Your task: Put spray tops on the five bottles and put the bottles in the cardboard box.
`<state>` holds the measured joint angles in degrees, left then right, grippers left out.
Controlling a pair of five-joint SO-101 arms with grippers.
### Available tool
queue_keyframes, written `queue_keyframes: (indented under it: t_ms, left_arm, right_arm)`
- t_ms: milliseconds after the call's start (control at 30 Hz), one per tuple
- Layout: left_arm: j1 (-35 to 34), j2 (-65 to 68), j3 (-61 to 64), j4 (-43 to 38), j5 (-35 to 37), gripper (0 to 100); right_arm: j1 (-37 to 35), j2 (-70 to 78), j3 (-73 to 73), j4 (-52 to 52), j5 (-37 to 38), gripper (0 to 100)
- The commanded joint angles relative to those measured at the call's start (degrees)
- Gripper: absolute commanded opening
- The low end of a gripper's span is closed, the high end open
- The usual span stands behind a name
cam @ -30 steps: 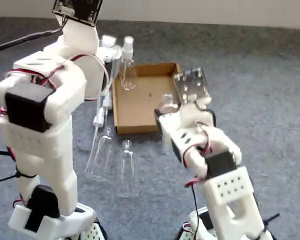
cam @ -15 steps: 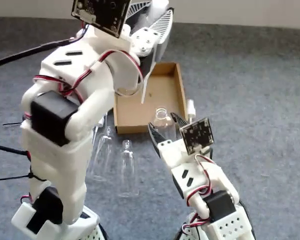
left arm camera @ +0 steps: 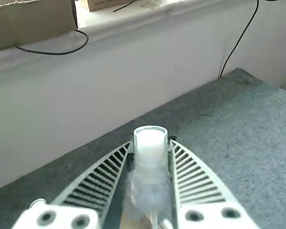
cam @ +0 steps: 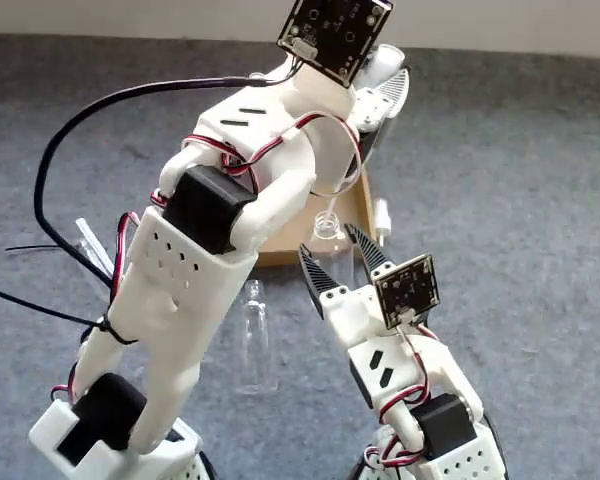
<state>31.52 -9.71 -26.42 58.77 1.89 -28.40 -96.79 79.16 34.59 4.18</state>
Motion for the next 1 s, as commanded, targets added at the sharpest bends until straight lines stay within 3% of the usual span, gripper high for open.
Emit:
queue_keyframes:
  t_ms: [0,233,600,967]
  left_arm:
    - [0.5,-0.7,0.2,-1.6,0.5,1]
    - [0.5,-0.7,0.5,-1.1,0.5,1]
    - [0.4,-7.2,5.0,18.2,0.2,1]
    - [0.4,-19.4,28.4,14.8,0.1,1]
  right_arm:
    - [-0.4,-0.7,-0.7,-1.5,-0.5,0.4]
    - [-0.1,-0.2,-0.9,-1.5,-0.6,0.4]
    - [1.6,-0.1,-1.4,-1.5,-0.6,0.4]
    - [1.8,-0.1,-1.4,-1.5,-2.5,0.4]
